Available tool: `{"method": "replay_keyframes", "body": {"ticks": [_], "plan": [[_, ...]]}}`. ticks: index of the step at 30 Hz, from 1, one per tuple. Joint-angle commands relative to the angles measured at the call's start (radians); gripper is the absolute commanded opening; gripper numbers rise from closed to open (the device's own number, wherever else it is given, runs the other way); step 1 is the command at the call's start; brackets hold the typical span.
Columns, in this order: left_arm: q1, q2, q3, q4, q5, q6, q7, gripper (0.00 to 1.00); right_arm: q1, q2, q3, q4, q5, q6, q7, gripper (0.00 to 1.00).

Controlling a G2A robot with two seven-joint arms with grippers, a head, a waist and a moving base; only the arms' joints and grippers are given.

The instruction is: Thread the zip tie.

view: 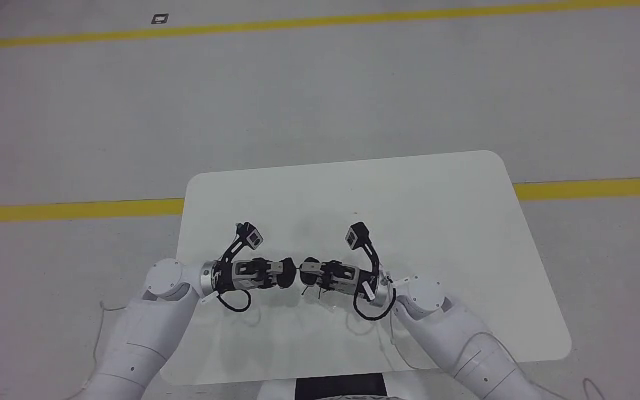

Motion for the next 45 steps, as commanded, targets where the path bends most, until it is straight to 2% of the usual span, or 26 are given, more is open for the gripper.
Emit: {"method": "replay_keyframes", "body": {"ticks": [1, 45], "plan": [[0.000, 0.000, 0.000, 0.000, 0.000, 0.000, 0.000, 0.09, -0.001, 0.000, 0.000, -0.002, -0.001, -0.001, 0.002, 0.00], [0.000, 0.000, 0.000, 0.000, 0.000, 0.000, 0.000, 0.08, 0.005, 0.001, -0.008, -0.001, -0.001, -0.001, 0.003, 0.00]]}}
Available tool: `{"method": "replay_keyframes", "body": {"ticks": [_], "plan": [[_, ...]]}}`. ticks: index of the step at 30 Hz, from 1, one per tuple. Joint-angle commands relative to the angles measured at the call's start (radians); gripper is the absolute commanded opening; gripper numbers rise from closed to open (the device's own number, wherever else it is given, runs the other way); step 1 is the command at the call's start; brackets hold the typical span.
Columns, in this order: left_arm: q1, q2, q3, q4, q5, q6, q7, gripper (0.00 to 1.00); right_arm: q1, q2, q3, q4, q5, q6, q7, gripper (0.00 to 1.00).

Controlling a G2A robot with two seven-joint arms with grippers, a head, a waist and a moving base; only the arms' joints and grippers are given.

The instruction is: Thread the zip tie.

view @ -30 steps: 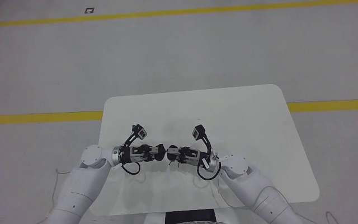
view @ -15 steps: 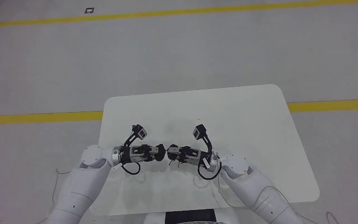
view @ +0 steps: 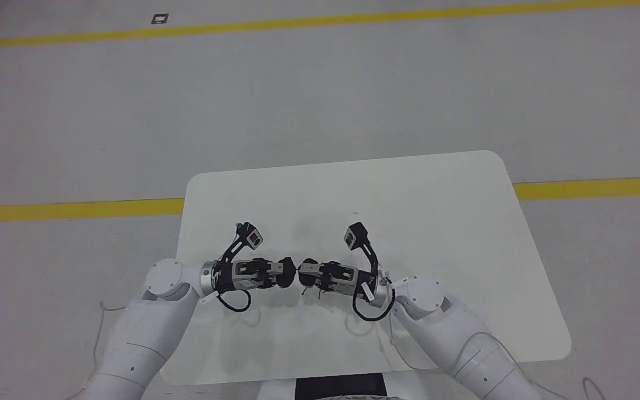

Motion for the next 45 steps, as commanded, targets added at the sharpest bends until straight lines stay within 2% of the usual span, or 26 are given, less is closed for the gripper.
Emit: {"method": "replay_keyframes", "body": {"ticks": [1, 29, 33, 34, 42, 43, 44, 45], "plan": [[0.000, 0.000, 0.000, 0.000, 0.000, 0.000, 0.000, 0.08, 0.000, 0.000, 0.001, 0.000, 0.001, -0.002, 0.000, 0.00], [0.000, 0.000, 0.000, 0.000, 0.000, 0.000, 0.000, 0.07, 0.005, 0.000, -0.008, -0.012, -0.010, -0.001, -0.009, 0.00], [0.000, 0.000, 0.000, 0.000, 0.000, 0.000, 0.000, 0.04, 0.004, 0.000, -0.007, -0.013, -0.008, -0.004, -0.008, 0.00], [0.000, 0.000, 0.000, 0.000, 0.000, 0.000, 0.000, 0.00, 0.004, 0.000, -0.007, -0.014, -0.008, -0.004, -0.008, 0.00], [0.000, 0.000, 0.000, 0.000, 0.000, 0.000, 0.000, 0.00, 0.004, 0.000, -0.007, -0.014, -0.005, -0.001, -0.006, 0.00], [0.000, 0.000, 0.000, 0.000, 0.000, 0.000, 0.000, 0.00, 0.004, 0.000, -0.007, -0.013, -0.004, -0.001, -0.007, 0.30], [0.000, 0.000, 0.000, 0.000, 0.000, 0.000, 0.000, 0.00, 0.003, 0.000, -0.006, -0.012, -0.002, 0.000, -0.010, 0.80], [0.000, 0.000, 0.000, 0.000, 0.000, 0.000, 0.000, 0.00, 0.003, 0.000, -0.005, -0.011, 0.000, 0.000, -0.014, 1.00]]}}
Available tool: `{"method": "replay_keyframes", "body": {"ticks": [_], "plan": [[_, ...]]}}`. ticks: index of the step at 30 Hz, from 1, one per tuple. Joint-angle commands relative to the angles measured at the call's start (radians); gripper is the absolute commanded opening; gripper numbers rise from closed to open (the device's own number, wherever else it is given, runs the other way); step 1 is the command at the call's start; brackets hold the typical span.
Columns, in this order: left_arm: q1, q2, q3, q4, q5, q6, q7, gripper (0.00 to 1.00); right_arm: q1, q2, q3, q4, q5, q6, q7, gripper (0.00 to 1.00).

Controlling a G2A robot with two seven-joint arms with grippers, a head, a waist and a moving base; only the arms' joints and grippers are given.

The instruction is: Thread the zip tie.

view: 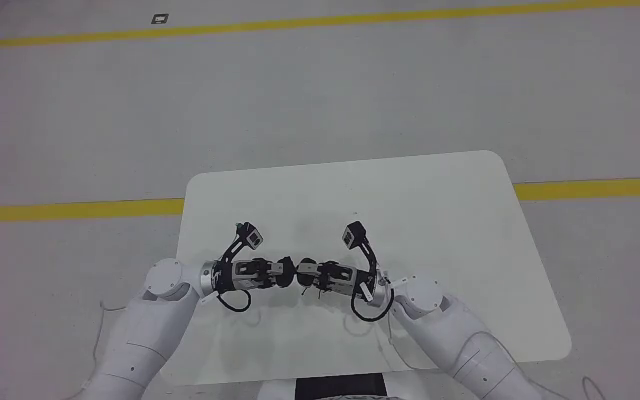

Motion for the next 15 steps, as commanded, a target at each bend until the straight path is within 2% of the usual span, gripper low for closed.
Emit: {"method": "replay_keyframes", "body": {"ticks": [1, 9, 13, 15], "plan": [[0.000, 0.000, 0.000, 0.000, 0.000, 0.000, 0.000, 0.00, -0.002, 0.000, 0.003, 0.002, 0.003, -0.001, -0.005, 1.00], [0.000, 0.000, 0.000, 0.000, 0.000, 0.000, 0.000, 0.00, -0.041, 0.013, 0.057, 0.014, 0.008, -0.038, -0.033, 1.00], [0.000, 0.000, 0.000, 0.000, 0.000, 0.000, 0.000, 0.00, -0.079, 0.023, 0.107, 0.011, 0.009, -0.038, -0.090, 1.00], [0.000, 0.000, 0.000, 0.000, 0.000, 0.000, 0.000, 0.00, -0.083, 0.023, 0.111, 0.011, 0.013, -0.038, -0.097, 1.00]]}}
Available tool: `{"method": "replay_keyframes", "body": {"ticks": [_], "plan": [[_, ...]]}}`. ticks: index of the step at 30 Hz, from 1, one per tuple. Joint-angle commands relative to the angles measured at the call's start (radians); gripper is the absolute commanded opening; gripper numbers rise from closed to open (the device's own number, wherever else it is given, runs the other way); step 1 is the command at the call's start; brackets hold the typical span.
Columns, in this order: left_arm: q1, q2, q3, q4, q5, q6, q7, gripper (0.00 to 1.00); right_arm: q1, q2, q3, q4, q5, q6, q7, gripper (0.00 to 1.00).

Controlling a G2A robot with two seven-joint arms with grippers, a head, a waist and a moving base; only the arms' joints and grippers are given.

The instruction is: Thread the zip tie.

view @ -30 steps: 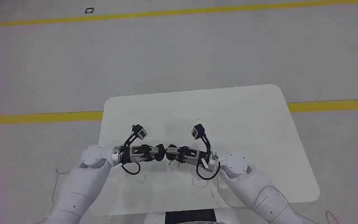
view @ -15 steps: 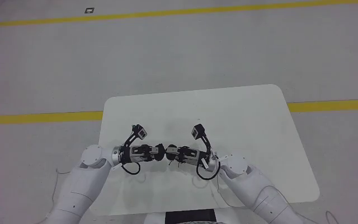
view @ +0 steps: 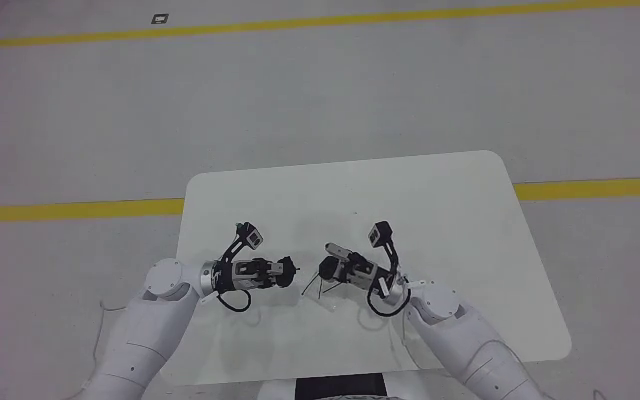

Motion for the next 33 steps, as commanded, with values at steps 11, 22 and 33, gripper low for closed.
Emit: {"method": "replay_keyframes", "body": {"ticks": [11, 22, 33], "plan": [[0.002, 0.000, 0.003, -0.007, 0.015, -0.006, 0.022, 0.00, 0.000, 0.000, 0.000, 0.000, 0.001, 0.000, 0.001, 1.00], [0.055, 0.008, -0.077, -0.069, 0.162, -0.084, 0.087, 0.00, 0.000, 0.000, 0.000, 0.000, 0.001, 0.000, 0.001, 1.00], [0.082, -0.012, -0.134, -0.054, 0.161, -0.084, 0.065, 0.00, 0.000, 0.000, 0.000, 0.000, 0.001, 0.000, 0.001, 1.00]]}}
